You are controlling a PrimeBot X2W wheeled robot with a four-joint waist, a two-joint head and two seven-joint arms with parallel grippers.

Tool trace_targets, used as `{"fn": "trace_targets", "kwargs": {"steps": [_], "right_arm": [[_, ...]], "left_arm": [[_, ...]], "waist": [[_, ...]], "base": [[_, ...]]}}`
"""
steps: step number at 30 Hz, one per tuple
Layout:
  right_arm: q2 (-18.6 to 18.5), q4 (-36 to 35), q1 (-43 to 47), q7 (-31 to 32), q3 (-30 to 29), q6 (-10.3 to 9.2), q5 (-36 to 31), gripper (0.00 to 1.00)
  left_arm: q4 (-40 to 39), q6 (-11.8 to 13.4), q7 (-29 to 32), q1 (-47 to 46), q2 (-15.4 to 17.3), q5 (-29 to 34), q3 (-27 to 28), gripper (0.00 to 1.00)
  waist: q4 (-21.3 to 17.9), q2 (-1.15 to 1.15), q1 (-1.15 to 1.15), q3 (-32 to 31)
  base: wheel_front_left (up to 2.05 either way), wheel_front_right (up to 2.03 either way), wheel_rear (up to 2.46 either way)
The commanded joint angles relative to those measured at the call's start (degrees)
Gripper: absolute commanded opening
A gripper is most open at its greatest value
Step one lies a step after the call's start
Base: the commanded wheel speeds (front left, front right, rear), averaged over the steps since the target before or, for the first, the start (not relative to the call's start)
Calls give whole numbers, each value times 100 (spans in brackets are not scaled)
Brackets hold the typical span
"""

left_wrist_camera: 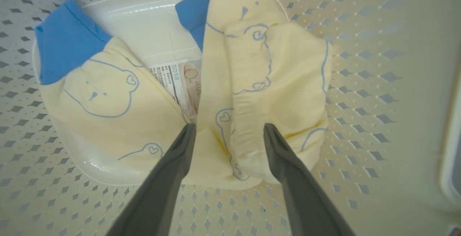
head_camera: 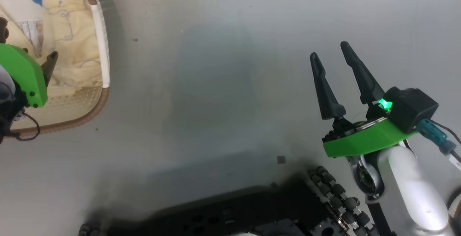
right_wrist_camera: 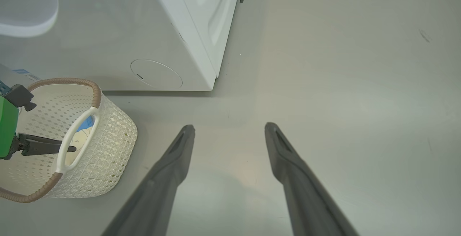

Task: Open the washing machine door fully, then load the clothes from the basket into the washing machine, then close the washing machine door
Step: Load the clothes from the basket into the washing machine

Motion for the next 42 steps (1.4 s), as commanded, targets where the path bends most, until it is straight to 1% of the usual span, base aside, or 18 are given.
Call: {"fn": "trace_targets", "kwargs": {"steps": [1,8,17,26,30,32,33,34,35,42], "right_arm": [[-11,-175,160,-38,128,2,24,100],[-11,-248,156,-38,197,2,106,100],[-11,-296,259,-38,279,2,141,100],[-11,-356,311,-38,249,2,137,100],[-11,-372,312,-38,243,2,91,100],[-11,-382,314,-38,236,2,68,100],[-11,-389,315,-38,232,2,59,100],[-11,-395,315,-38,226,2,52,100],[-11,-401,315,-38,220,2,46,100],[-11,-414,283,-38,225,2,8,100]], "left_arm": [[60,4,73,-93,326,-109,81,100],[253,4,264,-262,325,-389,-110,100],[560,3,485,-396,249,-413,-600,100],[1220,3,565,-516,-142,-541,-713,100],[1552,3,822,-531,-315,-695,-673,100],[1655,3,857,-563,-380,-707,-683,100],[1695,3,856,-576,-406,-707,-690,83],[1721,3,851,-587,-428,-711,-695,25],[1730,3,833,-597,-446,-722,-694,0],[1737,3,842,-618,-470,-814,-712,0]], "waist": [[-147,0,-1,129],[-316,0,-1,226],[-450,0,-1,252],[-438,0,-1,278],[-416,0,-1,280],[-402,0,-1,279],[-397,0,-1,279],[-392,0,-1,281],[-387,0,-1,282],[-348,0,-1,274]], "base": [[0,0,0],[0,0,0],[0,0,0],[0,0,0],[0,0,0],[0,0,0],[0,0,0],[0,0,0],[0,0,0],[0,0,0]]}}
